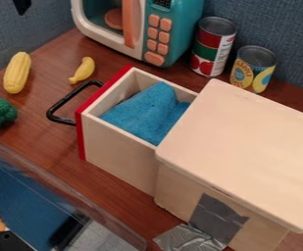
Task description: Close the drawer
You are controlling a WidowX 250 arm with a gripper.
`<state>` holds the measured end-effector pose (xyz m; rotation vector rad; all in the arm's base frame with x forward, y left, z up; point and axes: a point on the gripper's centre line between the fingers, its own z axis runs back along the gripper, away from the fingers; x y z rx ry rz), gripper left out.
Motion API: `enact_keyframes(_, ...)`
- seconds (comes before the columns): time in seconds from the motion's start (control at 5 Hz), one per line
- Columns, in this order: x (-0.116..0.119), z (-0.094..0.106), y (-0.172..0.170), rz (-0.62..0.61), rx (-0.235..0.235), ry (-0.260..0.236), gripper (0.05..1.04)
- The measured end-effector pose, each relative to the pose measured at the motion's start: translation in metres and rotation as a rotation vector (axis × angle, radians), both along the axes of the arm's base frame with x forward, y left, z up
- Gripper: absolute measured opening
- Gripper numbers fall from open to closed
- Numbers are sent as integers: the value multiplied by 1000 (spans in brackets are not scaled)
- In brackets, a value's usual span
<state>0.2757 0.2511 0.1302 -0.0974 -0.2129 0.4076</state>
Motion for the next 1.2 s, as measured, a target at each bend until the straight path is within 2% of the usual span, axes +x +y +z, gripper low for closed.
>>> enact_keyframes(0.2,-1,-15,-1,-25,-24,31,1000)
enact_keyframes(0.6,-1,-34,-2,-441,18,113,1000)
enact_keyframes(0.8,4,-40,-7,-694,80,207,1000)
enact_keyframes(1.0,2,-57,-30,-937,131,141,1000)
enact_keyframes(1.2,-3,-61,-44,-1129,199,137,1000)
